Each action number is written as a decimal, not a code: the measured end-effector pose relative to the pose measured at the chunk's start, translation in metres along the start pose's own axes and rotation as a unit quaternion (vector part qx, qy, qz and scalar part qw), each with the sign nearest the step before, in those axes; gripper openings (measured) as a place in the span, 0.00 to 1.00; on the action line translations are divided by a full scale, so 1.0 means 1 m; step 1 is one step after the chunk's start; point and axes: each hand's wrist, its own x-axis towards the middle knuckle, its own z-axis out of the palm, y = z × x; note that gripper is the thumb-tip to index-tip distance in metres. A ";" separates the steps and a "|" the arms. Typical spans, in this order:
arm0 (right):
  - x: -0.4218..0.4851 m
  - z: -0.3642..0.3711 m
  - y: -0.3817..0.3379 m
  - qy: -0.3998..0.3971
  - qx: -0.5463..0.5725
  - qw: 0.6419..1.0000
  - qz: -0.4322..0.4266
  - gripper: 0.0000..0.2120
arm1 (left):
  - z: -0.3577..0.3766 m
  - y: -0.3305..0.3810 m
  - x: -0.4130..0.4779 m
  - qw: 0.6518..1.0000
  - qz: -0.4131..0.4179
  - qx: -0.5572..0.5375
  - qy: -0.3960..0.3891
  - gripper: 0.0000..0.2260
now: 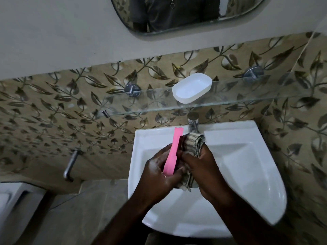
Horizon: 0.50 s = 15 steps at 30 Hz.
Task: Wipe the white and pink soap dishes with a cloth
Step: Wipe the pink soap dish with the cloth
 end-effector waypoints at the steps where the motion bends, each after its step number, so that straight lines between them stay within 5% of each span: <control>1: 0.000 -0.001 -0.001 -0.002 0.008 1.000 0.003 0.14 | -0.001 0.001 0.001 1.000 -0.005 0.001 0.010 0.13; 3: 0.000 -0.005 -0.005 0.010 0.002 1.000 0.011 0.13 | -0.005 0.000 0.007 0.994 -0.021 0.055 0.088 0.02; 5: 0.004 -0.012 -0.014 0.056 -0.034 0.998 0.010 0.14 | -0.010 -0.004 0.018 0.979 -0.040 0.132 0.153 0.10; 8: 0.013 -0.021 -0.034 0.133 -0.187 0.971 -0.068 0.14 | -0.019 -0.007 0.030 0.974 -0.065 0.181 0.120 0.11; 11: 0.009 -0.002 -0.052 0.120 -0.383 0.901 -0.168 0.12 | -0.024 -0.005 0.036 0.972 -0.052 0.217 0.080 0.14; 13: 0.001 0.022 -0.049 0.024 -0.471 0.846 -0.248 0.20 | -0.025 -0.001 0.041 0.972 -0.027 0.222 0.072 0.14; 15: -0.005 0.041 -0.037 -0.072 -0.568 0.755 -0.320 0.24 | -0.028 0.003 0.044 0.982 0.000 0.170 0.081 0.11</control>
